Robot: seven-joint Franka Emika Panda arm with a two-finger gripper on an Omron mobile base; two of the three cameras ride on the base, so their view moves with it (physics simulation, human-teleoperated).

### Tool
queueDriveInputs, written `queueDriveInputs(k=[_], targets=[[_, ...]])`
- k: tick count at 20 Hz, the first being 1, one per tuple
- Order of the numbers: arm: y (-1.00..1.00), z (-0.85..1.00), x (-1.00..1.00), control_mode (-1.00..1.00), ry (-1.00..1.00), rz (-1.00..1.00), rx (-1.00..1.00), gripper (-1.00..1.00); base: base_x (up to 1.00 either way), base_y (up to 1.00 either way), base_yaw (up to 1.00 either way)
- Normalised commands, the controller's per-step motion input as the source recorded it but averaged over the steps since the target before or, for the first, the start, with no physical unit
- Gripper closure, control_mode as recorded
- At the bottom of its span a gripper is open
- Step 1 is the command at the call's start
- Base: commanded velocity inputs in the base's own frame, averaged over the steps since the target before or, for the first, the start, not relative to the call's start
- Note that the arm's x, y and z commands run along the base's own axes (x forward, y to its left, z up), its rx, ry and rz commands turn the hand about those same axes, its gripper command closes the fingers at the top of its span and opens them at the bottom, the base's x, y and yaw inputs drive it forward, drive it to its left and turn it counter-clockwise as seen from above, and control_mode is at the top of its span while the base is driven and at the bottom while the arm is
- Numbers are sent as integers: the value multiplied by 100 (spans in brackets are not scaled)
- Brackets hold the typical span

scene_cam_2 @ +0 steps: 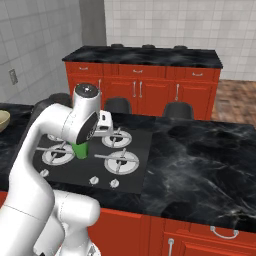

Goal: Pick the cup and bowl from the counter and place them on the counter next to the sink.

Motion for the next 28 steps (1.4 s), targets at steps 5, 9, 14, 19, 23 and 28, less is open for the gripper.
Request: queueDriveInputs(k=[5, 9, 14, 19, 23, 28], targets=[[0, 0, 0, 100, 0, 0, 0, 100, 0, 0, 0], [0, 0, 0, 100, 0, 0, 0, 100, -74, -36, -9], [0, 0, 0, 100, 0, 0, 0, 100, -82, -44, -38], [0, 0, 0, 100, 0, 0, 0, 100, -17, -55, -43], [0, 0, 0, 100, 0, 0, 0, 100, 0, -87, -58], [0, 0, 0, 100, 0, 0, 0, 100, 0, -78, -66]])
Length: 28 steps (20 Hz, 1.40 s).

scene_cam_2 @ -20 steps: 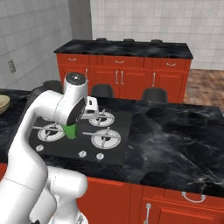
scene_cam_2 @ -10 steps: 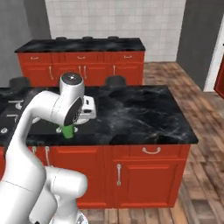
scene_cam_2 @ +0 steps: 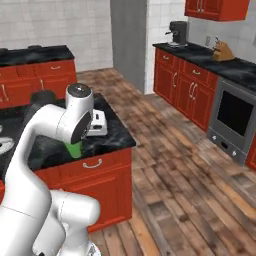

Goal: Pick the cup and bowl from the counter and place them on the counter next to the sink.

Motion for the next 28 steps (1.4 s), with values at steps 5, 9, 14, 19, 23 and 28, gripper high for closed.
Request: queueDriveInputs(k=[5, 9, 14, 19, 23, 28], targets=[[0, 0, 0, 100, 0, 0, 0, 100, 0, -72, -66], [0, 0, 0, 100, 0, 0, 0, 100, 0, -52, -66], [0, 0, 0, 100, 0, 0, 0, 100, 32, -46, -65], [0, 0, 0, 100, 0, 0, 0, 100, 91, -49, -34], [0, 0, 0, 100, 0, 0, 0, 100, 100, -56, -15], [0, 0, 0, 100, 0, 0, 0, 100, 99, -80, -34]])
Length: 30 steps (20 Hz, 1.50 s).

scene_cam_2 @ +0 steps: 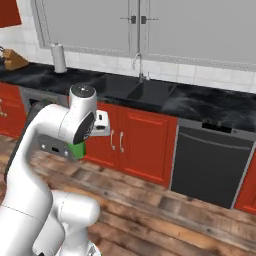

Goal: Pick the cup and bowl from the counter and place them on the counter next to the sink.

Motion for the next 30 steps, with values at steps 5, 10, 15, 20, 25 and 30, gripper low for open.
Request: queueDriveInputs(k=[5, 10, 15, 20, 25, 30], targets=[[0, 0, 0, 100, 0, 0, 0, 100, 88, -43, -56], [0, 0, 0, 100, 0, 0, 0, 100, 100, -12, -52], [0, 0, 0, 100, 0, 0, 0, 100, 100, 0, -27], [0, 0, 0, 100, 0, 0, 0, 100, 99, 0, -4], [0, 0, 0, 100, 0, 0, 0, 100, 91, -4, 3], [0, 0, 0, 100, 0, 0, 0, 100, 44, 0, 0]])
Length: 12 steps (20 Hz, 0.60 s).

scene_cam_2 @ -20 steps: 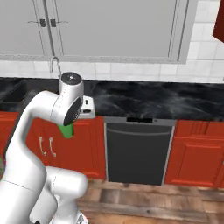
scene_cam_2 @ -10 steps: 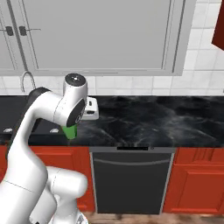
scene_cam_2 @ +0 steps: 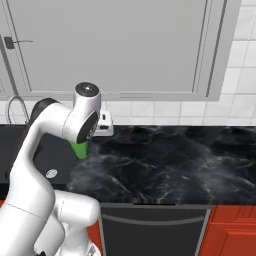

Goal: Pick the cup and bowl from the counter and place them on the counter next to the sink.

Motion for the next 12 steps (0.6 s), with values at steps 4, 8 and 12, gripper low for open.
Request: queueDriveInputs(k=[4, 8, 12], targets=[[0, 0, 0, 100, 0, 0, 0, 100, 0, 0, 0], [0, 0, 0, 100, 0, 0, 0, 100, 0, 0, 0], [0, 0, 0, 100, 0, 0, 0, 100, 0, 0, 0]])
